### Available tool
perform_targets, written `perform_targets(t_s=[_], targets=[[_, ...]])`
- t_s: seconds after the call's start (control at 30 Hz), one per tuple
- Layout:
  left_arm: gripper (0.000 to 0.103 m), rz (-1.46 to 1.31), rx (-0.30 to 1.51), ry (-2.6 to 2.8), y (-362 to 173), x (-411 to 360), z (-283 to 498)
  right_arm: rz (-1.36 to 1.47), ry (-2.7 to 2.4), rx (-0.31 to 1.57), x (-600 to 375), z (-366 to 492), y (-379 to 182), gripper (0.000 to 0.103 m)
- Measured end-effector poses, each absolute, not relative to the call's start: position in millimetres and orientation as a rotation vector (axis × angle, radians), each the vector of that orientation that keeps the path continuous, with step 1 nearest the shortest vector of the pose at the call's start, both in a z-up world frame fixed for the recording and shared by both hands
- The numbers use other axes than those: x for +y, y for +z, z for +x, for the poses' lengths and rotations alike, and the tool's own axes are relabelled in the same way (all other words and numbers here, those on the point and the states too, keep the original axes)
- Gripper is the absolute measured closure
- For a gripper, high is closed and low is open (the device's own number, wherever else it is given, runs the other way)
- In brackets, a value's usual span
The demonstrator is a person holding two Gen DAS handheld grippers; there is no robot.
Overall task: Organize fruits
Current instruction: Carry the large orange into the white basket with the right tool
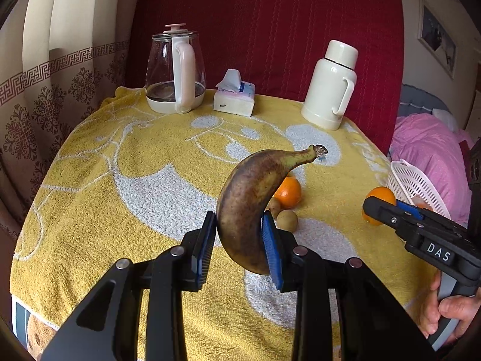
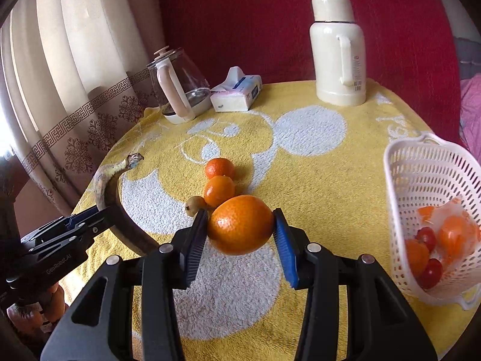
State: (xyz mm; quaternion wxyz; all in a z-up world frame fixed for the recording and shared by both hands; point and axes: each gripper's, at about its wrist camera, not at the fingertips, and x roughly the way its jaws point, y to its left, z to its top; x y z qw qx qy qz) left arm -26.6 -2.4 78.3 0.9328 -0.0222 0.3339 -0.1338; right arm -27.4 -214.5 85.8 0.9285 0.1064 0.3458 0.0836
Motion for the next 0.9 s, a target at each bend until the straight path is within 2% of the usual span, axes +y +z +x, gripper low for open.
perform_targets(t_s=[0.33,0.9], targets=[[0.071,-0.008,0.658,-0.334,92.2,-32.5,-33.3,0.289,-0.021,0.633,-292.3,-65.4,100.3,0.058],[0.071,0.048,0.623,-0.429,115.9,-86.2,-38.0,0.377,-0.161,0.646,-361.1,-94.7,76.9,0.057]])
